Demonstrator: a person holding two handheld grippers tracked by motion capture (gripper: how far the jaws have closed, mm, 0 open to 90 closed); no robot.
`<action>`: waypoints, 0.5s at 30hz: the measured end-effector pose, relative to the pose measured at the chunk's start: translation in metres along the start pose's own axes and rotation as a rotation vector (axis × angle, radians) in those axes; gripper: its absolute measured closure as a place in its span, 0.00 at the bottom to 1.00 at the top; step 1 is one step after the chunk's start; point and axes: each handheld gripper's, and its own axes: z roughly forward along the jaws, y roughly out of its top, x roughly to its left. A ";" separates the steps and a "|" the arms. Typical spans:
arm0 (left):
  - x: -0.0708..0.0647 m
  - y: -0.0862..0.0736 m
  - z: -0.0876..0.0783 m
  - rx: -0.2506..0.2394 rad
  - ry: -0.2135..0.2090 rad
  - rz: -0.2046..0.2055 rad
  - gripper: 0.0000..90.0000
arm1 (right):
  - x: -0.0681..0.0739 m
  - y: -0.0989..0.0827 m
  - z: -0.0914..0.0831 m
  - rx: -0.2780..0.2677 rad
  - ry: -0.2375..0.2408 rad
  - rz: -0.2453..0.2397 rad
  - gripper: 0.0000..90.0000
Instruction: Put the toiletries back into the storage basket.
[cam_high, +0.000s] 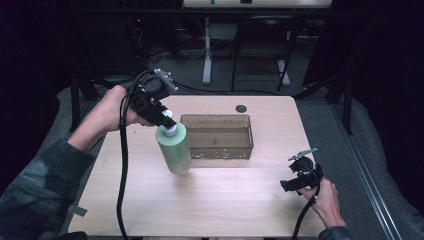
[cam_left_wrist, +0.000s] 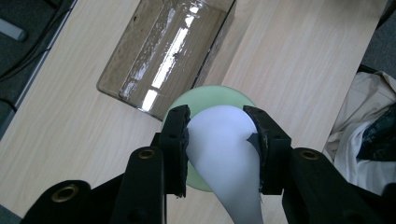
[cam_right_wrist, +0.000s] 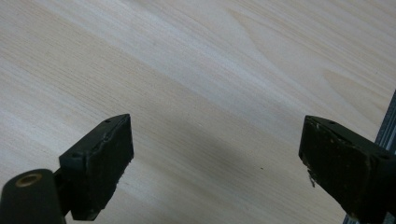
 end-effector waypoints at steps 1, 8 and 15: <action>0.000 0.000 -0.001 -0.003 0.002 -0.001 0.70 | 0.000 0.000 0.000 0.000 0.000 0.000 0.11; 0.001 0.004 -0.005 -0.007 0.011 0.003 0.70 | 0.000 0.000 0.000 0.000 0.000 0.000 0.11; 0.003 0.009 -0.011 -0.009 0.014 0.012 0.70 | 0.000 0.000 0.000 0.001 0.000 -0.001 0.11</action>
